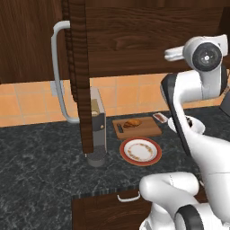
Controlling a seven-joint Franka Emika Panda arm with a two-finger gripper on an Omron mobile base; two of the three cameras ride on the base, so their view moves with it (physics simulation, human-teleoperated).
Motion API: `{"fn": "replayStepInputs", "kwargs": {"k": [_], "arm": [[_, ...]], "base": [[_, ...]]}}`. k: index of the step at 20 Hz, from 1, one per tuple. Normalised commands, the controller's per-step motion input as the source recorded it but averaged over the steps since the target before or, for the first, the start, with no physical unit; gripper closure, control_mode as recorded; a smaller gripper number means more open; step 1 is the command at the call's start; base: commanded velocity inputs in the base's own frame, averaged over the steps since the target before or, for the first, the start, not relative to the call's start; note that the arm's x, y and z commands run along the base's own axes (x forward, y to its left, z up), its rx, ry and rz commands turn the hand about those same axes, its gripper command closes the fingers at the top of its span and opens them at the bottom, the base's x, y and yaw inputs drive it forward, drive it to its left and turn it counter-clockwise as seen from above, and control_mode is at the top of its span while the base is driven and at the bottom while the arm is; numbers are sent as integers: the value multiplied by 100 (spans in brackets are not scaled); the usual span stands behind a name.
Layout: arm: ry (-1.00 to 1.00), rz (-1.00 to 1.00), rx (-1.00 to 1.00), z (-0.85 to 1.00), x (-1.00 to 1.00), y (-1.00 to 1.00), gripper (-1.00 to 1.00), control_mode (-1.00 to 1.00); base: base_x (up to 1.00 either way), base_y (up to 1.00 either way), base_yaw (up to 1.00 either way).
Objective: From the different types of pastries on the counter, select a croissant and place it on the cutting board. Then retrieve a jar of jam from the cabinet and place it alongside the croissant on the cutting board.
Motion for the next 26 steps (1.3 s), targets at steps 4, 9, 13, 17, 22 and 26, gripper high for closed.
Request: {"fn": "replayStepInputs", "kwargs": {"k": [4,9,13,17,22,26], "arm": [[-22,-13,23,20,17,-29,-100,-100],[-3,-15,-1,-24,54,-7,-100,-100],[-1,-21,2,-27,47,-41,-100,-100],[-17,-25,18,0,8,-17,-100,-100],[-17,-15,37,3,3,-25,-100,-100],[-6,-3,62,11,4,-32,-100,-100]], "base": [[0,0,0],[0,0,0],[0,0,0],[0,0,0],[0,0,0],[0,0,0]]}}
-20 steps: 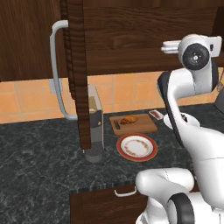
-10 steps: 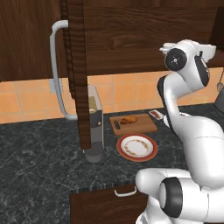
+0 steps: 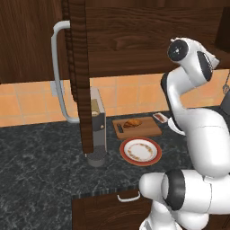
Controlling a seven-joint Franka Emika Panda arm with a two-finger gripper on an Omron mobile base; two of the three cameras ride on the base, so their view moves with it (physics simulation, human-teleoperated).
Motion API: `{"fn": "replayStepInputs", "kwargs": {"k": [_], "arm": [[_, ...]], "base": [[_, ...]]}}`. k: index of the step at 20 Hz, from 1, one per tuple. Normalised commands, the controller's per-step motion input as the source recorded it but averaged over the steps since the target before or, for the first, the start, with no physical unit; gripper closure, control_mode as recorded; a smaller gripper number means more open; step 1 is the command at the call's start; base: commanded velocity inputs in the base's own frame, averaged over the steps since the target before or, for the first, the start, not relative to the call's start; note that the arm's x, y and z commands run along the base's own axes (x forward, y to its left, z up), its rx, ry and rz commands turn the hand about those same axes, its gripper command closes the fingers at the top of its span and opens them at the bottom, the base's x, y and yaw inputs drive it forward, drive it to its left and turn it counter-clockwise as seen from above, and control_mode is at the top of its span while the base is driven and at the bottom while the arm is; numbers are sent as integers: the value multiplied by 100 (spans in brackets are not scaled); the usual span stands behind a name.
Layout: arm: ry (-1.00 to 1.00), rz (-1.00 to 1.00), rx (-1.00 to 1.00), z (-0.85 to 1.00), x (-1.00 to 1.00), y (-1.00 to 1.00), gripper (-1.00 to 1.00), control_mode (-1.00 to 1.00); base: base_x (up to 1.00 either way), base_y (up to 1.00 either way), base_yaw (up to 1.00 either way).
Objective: From the different types of pastries on the counter, select a croissant and place it on the cutting board. Then retrieve a jar of jam from the cabinet and place it alongside the croissant on the cutting board.
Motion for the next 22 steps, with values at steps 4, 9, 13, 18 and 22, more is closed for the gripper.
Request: {"fn": "replayStepInputs", "kwargs": {"k": [4,9,13,18,22], "arm": [[5,-2,10,41,0,-31,-100,-100],[10,1,1,10,16,-9,-100,-100],[6,5,2,-14,30,-13,-100,-100],[2,14,11,-27,61,-40,-100,-100],[20,13,10,0,48,-15,-100,-100]], "base": [[0,0,0],[0,0,0],[0,0,0],[0,0,0],[0,0,0]]}}
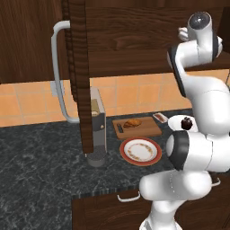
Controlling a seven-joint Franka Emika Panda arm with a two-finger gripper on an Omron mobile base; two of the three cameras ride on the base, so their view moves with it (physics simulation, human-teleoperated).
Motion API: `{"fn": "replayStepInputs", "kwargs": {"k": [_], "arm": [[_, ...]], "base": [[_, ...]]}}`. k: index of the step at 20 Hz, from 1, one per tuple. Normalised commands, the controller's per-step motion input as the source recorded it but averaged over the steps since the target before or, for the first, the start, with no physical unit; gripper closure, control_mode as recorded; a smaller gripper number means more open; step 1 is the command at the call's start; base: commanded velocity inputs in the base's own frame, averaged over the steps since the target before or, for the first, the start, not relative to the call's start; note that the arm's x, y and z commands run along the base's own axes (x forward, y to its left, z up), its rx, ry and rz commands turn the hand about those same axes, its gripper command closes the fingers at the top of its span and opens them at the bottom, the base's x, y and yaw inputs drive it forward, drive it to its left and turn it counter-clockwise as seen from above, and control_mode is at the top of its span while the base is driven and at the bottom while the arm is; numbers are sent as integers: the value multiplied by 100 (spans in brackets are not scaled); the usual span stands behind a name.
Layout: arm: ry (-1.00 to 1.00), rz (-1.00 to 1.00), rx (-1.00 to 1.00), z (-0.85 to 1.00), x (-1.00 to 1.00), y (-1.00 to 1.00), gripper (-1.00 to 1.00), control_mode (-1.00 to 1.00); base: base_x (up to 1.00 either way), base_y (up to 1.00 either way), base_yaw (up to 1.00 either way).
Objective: From the different types of pastries on the counter, select a croissant and place it on the cutting board. Then retrieve a jar of jam from the cabinet and place it alongside the croissant on the cutting board.
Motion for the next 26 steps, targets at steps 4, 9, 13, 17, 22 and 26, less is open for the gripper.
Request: {"fn": "replayStepInputs", "kwargs": {"k": [4,9,13,17,22,26], "arm": [[16,9,5,0,36,-7,-100,-100],[19,6,6,5,39,-13,-100,-100],[5,8,6,9,46,-38,-100,-100],[6,4,2,4,19,-14,-100,-100],[0,0,0,0,0,0,-100,-100],[0,0,0,-16,0,0,-100,-100]], "base": [[0,0,0],[0,0,0],[0,0,0],[0,0,0],[0,0,0],[0,0,0]]}}
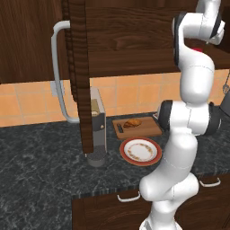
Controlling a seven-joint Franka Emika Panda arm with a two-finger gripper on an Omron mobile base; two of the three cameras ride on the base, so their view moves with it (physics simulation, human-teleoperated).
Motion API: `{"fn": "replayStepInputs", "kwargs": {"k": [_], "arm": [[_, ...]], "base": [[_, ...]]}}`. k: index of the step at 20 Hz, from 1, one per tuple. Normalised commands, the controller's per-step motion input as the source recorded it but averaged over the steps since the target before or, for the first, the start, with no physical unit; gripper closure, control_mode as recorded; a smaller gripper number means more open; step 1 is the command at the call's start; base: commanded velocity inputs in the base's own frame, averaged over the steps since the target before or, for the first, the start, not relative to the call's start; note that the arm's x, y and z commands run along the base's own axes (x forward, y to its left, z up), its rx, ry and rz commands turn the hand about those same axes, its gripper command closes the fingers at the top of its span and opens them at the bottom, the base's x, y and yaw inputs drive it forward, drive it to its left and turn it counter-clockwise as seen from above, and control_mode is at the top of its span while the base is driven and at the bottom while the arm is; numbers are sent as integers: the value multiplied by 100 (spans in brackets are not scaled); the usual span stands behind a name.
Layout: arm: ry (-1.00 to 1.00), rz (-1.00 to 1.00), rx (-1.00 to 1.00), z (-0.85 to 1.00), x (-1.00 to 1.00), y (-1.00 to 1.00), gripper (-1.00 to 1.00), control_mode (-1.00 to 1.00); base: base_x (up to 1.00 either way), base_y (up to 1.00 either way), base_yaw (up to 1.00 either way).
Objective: From the different types of pastries on the counter, select a croissant and place it on the cutting board. Then retrieve a jar of jam from the cabinet and place it alongside the croissant on the cutting board.
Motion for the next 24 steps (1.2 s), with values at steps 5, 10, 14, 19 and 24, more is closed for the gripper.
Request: {"fn": "replayStepInputs", "kwargs": {"k": [5,10,14,19,24], "arm": [[0,0,0,-36,0,0,-100,-100],[0,0,-1,-21,0,0,-100,-100],[0,0,-1,-56,0,17,-100,-100],[0,0,0,-29,1,5,-100,-100],[0,0,0,0,21,-21,-100,-100]], "base": [[0,0,0],[0,0,0],[0,0,0],[0,0,0],[0,0,0]]}}
